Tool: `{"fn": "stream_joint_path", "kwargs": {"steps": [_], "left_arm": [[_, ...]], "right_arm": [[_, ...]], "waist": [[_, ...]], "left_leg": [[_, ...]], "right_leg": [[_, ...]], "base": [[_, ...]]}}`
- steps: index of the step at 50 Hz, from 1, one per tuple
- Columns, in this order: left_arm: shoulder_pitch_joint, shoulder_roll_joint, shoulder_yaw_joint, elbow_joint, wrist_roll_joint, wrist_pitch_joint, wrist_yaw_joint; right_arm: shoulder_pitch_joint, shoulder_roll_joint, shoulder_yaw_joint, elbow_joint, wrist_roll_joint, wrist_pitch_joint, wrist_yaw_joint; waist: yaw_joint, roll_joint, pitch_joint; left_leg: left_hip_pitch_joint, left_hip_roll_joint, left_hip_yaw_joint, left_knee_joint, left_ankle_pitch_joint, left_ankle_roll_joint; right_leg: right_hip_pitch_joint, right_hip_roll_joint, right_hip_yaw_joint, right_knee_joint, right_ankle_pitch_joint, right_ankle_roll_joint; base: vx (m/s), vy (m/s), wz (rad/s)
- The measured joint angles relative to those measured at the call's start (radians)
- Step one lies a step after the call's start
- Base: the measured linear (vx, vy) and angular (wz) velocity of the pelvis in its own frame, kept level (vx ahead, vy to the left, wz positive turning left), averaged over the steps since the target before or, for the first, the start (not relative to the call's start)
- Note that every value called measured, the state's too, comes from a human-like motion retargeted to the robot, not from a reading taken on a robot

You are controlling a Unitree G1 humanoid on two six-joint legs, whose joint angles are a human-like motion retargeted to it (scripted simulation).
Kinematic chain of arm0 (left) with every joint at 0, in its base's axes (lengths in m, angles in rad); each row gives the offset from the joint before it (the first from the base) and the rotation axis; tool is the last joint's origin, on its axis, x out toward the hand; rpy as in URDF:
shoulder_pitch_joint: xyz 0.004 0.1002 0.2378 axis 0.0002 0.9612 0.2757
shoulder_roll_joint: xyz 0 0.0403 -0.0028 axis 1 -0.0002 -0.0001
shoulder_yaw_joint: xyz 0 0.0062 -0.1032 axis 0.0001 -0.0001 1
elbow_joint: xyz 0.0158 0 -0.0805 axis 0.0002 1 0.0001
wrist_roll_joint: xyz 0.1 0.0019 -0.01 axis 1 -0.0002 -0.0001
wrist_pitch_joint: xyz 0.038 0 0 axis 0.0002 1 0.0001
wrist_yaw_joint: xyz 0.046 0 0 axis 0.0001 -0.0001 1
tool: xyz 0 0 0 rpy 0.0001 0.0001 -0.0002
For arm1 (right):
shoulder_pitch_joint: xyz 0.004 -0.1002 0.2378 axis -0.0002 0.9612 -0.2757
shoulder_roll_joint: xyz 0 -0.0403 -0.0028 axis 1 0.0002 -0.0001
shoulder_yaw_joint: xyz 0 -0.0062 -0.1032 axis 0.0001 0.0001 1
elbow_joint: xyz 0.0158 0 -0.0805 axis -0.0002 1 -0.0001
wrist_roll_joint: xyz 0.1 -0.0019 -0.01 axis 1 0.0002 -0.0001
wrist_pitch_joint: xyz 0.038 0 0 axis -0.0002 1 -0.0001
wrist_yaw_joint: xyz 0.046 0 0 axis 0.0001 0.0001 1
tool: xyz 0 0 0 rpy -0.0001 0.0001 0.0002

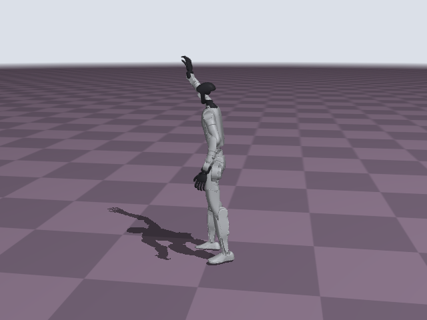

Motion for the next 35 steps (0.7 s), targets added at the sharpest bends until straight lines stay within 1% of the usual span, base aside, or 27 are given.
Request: {"fn": "stream_joint_path", "kwargs": {"steps": [3,5,8,10,14,16,18,22,25,28,31,33,35], "left_arm": [[-0.002,0.007,-0.014,0.013,0.026,0.025,-0.06],[-0.009,0.011,-0.015,0.003,0.016,0.028,-0.059],[-0.034,0.009,-0.004,-0.025,-0.043,0.008,0.005],[-0.055,0.01,0.012,-0.043,-0.091,-0.013,0.058],[-0.101,0.004,0.042,-0.074,-0.177,-0.046,0.132],[-0.121,0.005,0.051,-0.087,-0.202,-0.054,0.144],[-0.135,0.01,0.056,-0.097,-0.217,-0.06,0.145],[-0.136,0.036,0.05,-0.095,-0.208,-0.069,0.147],[-0.117,0.063,0.043,-0.078,-0.172,-0.072,0.153],[-0.087,0.09,0.042,-0.056,-0.131,-0.075,0.157],[-0.054,0.103,0.054,-0.035,-0.107,-0.078,0.158],[-0.032,0.103,0.07,-0.019,-0.1,-0.078,0.16],[-0.014,0.097,0.088,0.0,-0.099,-0.073,0.166]], "right_arm": [[0.052,0.071,-0.011,-0.222,-0.087,0.001,-0.005],[0.067,0.126,0.0,-0.377,-0.127,-0.007,-0.006],[0.067,0.22,0.026,-0.581,-0.134,-0.034,-0.004],[0.072,0.281,0.028,-0.674,-0.122,-0.054,-0.002],[0.073,0.346,0.028,-0.722,-0.088,-0.057,-0.016],[0.074,0.337,0.028,-0.688,-0.063,-0.048,-0.035],[0.08,0.3,0.028,-0.628,-0.027,-0.042,-0.054],[0.106,0.17,0.025,-0.454,0.052,-0.048,-0.068],[0.131,0.064,0.012,-0.266,0.074,-0.036,-0.064],[0.151,-0.012,-0.009,-0.02,0.054,-0.014,-0.031],[0.152,-0.06,-0.035,0.192,0.031,0.008,0.012],[0.146,-0.077,-0.055,0.283,0.025,0.011,0.03],[0.146,-0.082,-0.072,0.308,0.034,0.007,0.025]], "waist": [[0.024,0.008,-0.001],[0.035,0.01,-0.003],[0.04,0.009,-0.003],[0.037,0.002,-0.001],[0.02,-0.011,0.006],[0.009,-0.015,0.013],[-0.002,-0.019,0.02],[-0.029,-0.023,0.033],[-0.043,-0.025,0.034],[-0.039,-0.029,0.026],[-0.024,-0.027,0.01],[-0.007,-0.026,0.0],[0.012,-0.024,-0.007]], "left_leg": [[0.015,0.0,-0.008,0.017,-0.025,0.001],[0.019,0.003,-0.003,0.021,-0.032,0.001],[0.015,0.0,0.009,0.012,-0.026,0.001],[0.008,-0.008,0.016,0.001,-0.017,0.0],[-0.008,-0.031,0.018,-0.027,0.004,0.0],[-0.014,-0.039,0.017,-0.04,0.013,0.0],[-0.017,-0.044,0.014,-0.051,0.019,0.0],[-0.019,-0.044,0.002,-0.069,0.031,0.0],[-0.021,-0.039,-0.008,-0.082,0.039,0.0],[-0.033,-0.033,-0.009,-0.083,0.04,0.0],[-0.053,-0.029,-0.001,-0.083,0.043,0.0],[-0.065,-0.026,0.01,-0.083,0.045,0.0],[-0.072,-0.021,0.026,-0.083,0.047,0.0]], "right_leg": [[0.011,0.017,0.022,-0.005,0.013,0.0],[0.013,0.026,0.031,-0.011,0.027,0.0],[0.006,0.031,0.034,-0.02,0.055,0.0],[-0.004,0.03,0.031,-0.026,0.076,0.0],[-0.023,0.018,0.022,-0.041,0.115,0.0],[-0.03,0.015,0.025,-0.049,0.133,0.0],[-0.033,0.015,0.038,-0.056,0.148,0.0],[-0.029,0.018,0.094,-0.062,0.158,0.0],[-0.026,0.009,0.129,-0.056,0.139,0.0],[-0.027,-0.022,0.12,-0.04,0.106,0.0],[-0.034,-0.067,0.082,-0.021,0.076,0.0],[-0.037,-0.095,0.056,-0.011,0.06,0.0],[-0.038,-0.116,0.041,-0.004,0.048,0.0]], "base": [[-0.06,-0.01,-0.47],[-0.1,0.0,-0.28],[-0.16,0.04,-0.1],[-0.21,0.1,-0.01],[-0.21,0.14,0.07],[-0.18,0.15,0.08],[-0.14,0.14,0.1],[-0.07,0.14,0.14],[-0.01,0.16,0.12],[-0.01,0.15,-0.03],[-0.01,0.11,-0.19],[-0.02,0.04,-0.33],[-0.01,-0.03,-0.44]]}}
